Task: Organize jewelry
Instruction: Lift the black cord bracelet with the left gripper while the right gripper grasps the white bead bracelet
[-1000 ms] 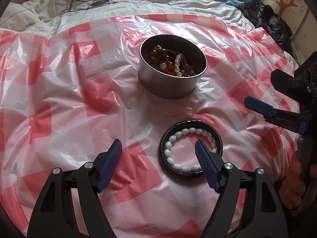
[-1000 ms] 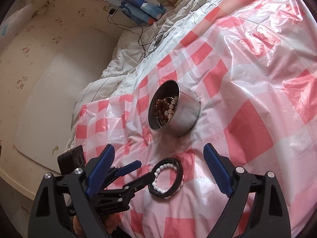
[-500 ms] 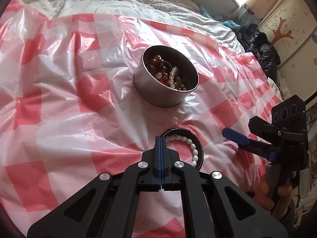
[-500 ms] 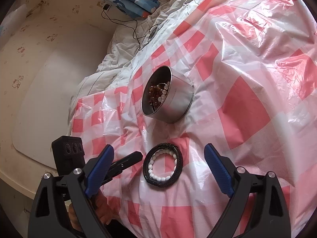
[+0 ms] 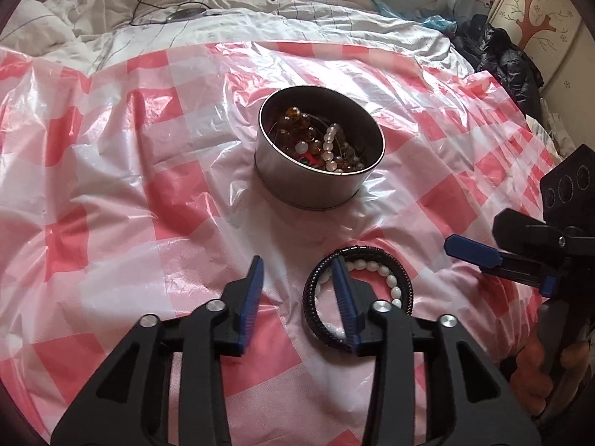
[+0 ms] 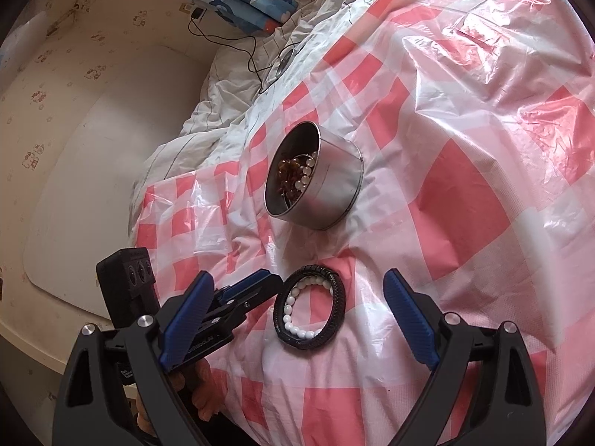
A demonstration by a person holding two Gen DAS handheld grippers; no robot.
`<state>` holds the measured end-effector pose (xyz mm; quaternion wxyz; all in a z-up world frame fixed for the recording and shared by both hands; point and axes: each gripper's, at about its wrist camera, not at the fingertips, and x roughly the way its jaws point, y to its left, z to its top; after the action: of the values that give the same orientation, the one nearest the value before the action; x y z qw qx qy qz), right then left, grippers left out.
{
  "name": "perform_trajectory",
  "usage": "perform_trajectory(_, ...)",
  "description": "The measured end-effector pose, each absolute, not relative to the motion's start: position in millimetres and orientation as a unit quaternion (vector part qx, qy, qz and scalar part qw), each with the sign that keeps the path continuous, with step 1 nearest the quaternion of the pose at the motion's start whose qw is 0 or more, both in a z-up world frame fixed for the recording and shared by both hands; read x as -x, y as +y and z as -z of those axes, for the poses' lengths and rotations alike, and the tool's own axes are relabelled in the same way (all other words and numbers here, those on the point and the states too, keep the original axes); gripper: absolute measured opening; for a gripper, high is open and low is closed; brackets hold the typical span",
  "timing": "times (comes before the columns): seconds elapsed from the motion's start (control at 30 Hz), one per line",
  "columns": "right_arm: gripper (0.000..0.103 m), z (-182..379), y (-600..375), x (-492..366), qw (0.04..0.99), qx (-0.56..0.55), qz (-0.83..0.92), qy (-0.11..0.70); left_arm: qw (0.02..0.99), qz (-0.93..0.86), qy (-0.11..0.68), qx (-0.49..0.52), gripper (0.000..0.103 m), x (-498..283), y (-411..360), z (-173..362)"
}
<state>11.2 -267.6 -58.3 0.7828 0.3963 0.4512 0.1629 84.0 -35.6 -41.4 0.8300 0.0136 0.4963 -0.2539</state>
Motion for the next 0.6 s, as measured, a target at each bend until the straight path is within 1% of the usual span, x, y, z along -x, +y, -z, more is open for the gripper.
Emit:
perform_trajectory(0.1,0.089,59,-267,-12,0.782,-0.396,-0.162,0.453,0.826,0.256,0.501,-0.013,0.047,-86,-38,45)
perform_trajectory(0.13,0.089,60,-267,-12,0.782,-0.395,-0.162,0.454,0.821,0.258,0.509,-0.017,0.043,-86,-41,49)
perform_trajectory(0.17,0.089,60,-267,-13,0.781,-0.395,-0.161,0.455,0.817,0.261,0.514,-0.023,0.033,-86,-45,53)
perform_trajectory(0.2,0.089,61,-268,-13,0.781,-0.395,-0.16,0.456,0.813,0.261,0.519,-0.032,0.014,-84,-48,56)
perform_trajectory(0.23,0.089,61,-268,-13,0.78,-0.396,-0.16,0.457,0.812,0.263,0.519,-0.036,0.009,-83,-49,57)
perform_trajectory(0.3,0.089,62,-269,-13,0.779,-0.399,-0.159,0.457,0.805,0.282,0.522,0.001,0.007,-84,-43,53)
perform_trajectory(0.47,0.089,61,-266,-13,0.781,-0.391,-0.157,0.461,0.8,0.297,0.507,0.127,0.007,-94,-3,38)
perform_trajectory(0.53,0.089,59,-261,-14,0.788,-0.372,-0.157,0.466,0.799,0.29,0.498,0.172,0.007,-99,16,35)
perform_trajectory(0.6,0.089,56,-247,-16,0.8,-0.33,-0.155,0.477,0.799,0.278,0.492,0.203,0.007,-103,31,34)
